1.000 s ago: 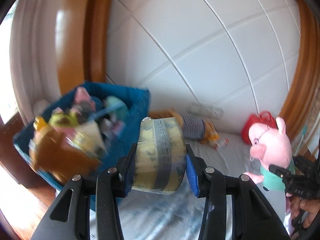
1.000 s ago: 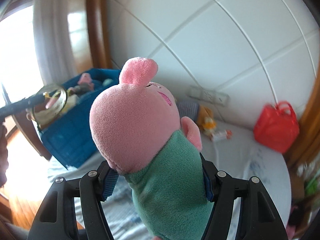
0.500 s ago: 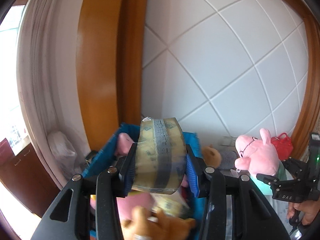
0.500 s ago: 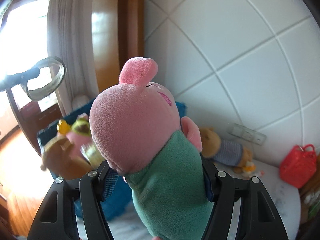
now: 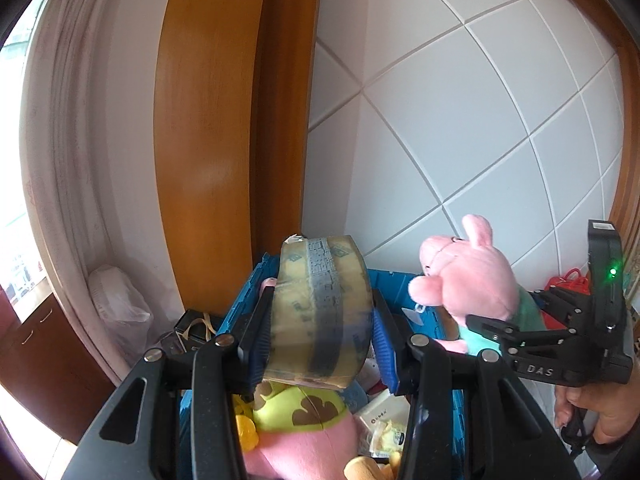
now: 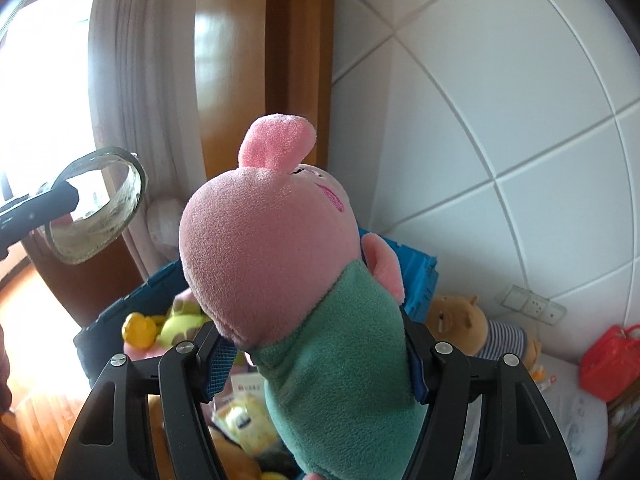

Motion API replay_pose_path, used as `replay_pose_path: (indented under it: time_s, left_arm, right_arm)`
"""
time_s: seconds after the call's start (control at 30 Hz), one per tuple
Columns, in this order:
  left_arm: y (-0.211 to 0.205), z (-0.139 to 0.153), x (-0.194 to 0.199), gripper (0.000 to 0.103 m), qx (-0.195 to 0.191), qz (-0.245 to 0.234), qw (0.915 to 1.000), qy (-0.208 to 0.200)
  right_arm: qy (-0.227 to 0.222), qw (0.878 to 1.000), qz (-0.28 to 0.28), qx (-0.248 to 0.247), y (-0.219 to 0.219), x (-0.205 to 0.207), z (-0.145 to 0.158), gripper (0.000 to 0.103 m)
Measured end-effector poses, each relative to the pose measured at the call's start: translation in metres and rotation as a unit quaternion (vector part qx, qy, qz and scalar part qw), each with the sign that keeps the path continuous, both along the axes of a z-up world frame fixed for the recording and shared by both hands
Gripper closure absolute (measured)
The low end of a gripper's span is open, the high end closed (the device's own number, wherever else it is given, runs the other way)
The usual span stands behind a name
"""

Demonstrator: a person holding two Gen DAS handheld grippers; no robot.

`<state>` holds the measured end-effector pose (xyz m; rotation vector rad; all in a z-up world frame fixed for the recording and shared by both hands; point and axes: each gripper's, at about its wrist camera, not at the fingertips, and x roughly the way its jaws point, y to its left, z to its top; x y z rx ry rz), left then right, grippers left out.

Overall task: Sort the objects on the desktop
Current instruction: 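Carry the tape roll and pig plush over the blue crate, then open both tools to drop the tape roll and pig plush into the crate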

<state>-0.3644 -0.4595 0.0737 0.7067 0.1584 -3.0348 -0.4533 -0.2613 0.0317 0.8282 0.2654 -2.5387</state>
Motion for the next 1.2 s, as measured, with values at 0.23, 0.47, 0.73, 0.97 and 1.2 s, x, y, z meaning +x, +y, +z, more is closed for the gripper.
replay_pose_path:
  time_s: [0.23,0.47,0.73,0.97,1.2]
  left_arm:
    - [-0.016,-0.007,-0.02,0.014,0.011,0.02,0.9997,0.002]
    - [-0.024,-0.031,-0.025,0.0,0.007,0.02,0.9993,-0.032]
    - [-0.009,-0.057,-0.01,0.0,0.015,0.005,0.9988,-0.046]
    - [0.074,-0.076,-0.001,0.0,0.015,-0.051,0.9968,-0.06]
    - [0.189,-0.095,0.006,0.0,0.013,-0.083,0.9928,-0.085]
  right_arm:
    - [-0.003,1.0,-0.008,-0.01,-0.008,-0.019,0.0,0.025]
    - [-0.007,1.0,-0.019,-0.024,0.005,-0.025,-0.013,0.0]
    - [0.0,0.998,-0.027,-0.048,0.054,0.017,-0.019,0.0]
    - [0.001,0.998,-0.043,-0.048,0.123,0.068,-0.033,0.0]
    - [-0.025,0.996,-0.072,-0.044,0.235,0.102,-0.069,0.0]
